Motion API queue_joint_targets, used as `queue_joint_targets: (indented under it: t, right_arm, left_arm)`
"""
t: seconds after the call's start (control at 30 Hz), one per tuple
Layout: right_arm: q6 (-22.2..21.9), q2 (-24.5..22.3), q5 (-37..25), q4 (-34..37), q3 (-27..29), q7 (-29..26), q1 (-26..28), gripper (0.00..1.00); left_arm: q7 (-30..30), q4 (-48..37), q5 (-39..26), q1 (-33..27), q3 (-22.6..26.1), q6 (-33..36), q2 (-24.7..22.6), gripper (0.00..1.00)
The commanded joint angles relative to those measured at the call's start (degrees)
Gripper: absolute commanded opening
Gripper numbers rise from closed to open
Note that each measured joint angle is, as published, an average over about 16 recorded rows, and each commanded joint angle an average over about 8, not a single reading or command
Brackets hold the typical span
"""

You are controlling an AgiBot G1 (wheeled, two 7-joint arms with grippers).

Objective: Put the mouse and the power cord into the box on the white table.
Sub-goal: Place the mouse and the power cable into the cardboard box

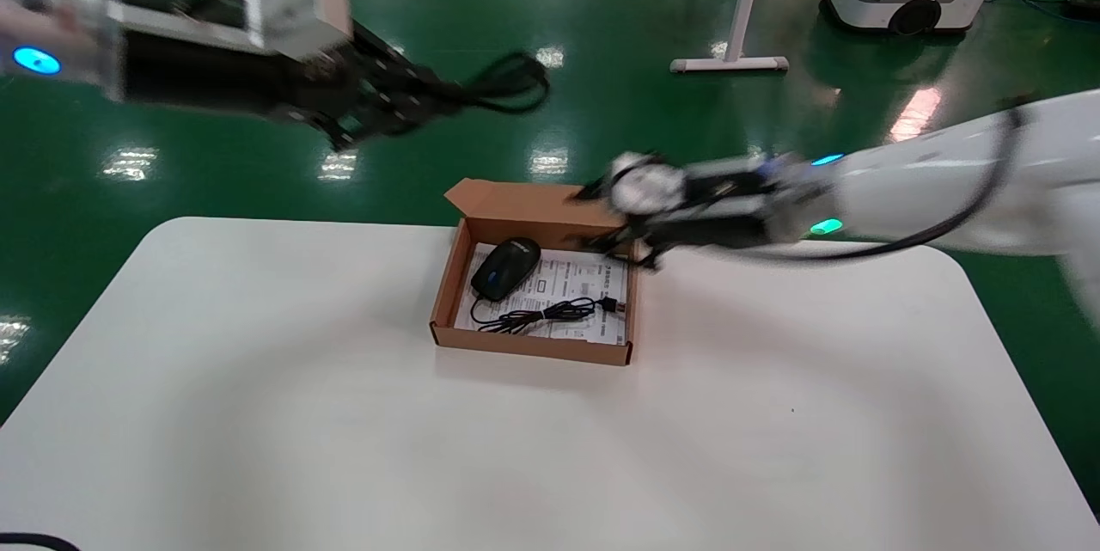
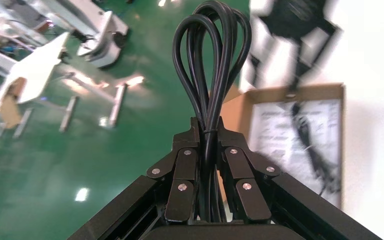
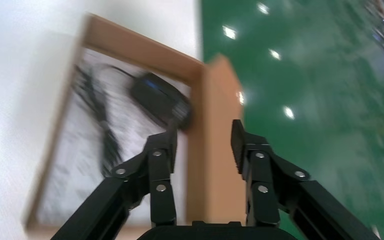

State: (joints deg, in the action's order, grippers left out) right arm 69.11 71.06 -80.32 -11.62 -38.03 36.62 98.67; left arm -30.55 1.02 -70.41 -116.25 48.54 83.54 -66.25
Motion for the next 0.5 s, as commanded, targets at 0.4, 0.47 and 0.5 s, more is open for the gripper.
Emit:
queue_joint_targets:
  t: [0.4, 0.47, 0.5]
  right_arm:
    - [3.62, -12.28, 0.84, 4.13, 1.17, 0.21, 6.11, 1.00]
    - [3.61, -13.07, 0.57, 4.52, 1.03, 0.44, 6.35, 1.00]
    - [3.64, -13.35, 0.45, 4.68, 0.96, 0.57, 6.42, 1.00]
  left_arm:
    - [-1.76, -2.03, 2.77, 12.26, -1.92, -9.05, -8.10, 0.00]
    - [-2.22, -1.93, 2.33, 12.83, -1.61, -11.01, -8.66, 0.00]
    - [-2.45, -1.88, 2.04, 13.01, -1.40, -12.18, -8.90, 0.00]
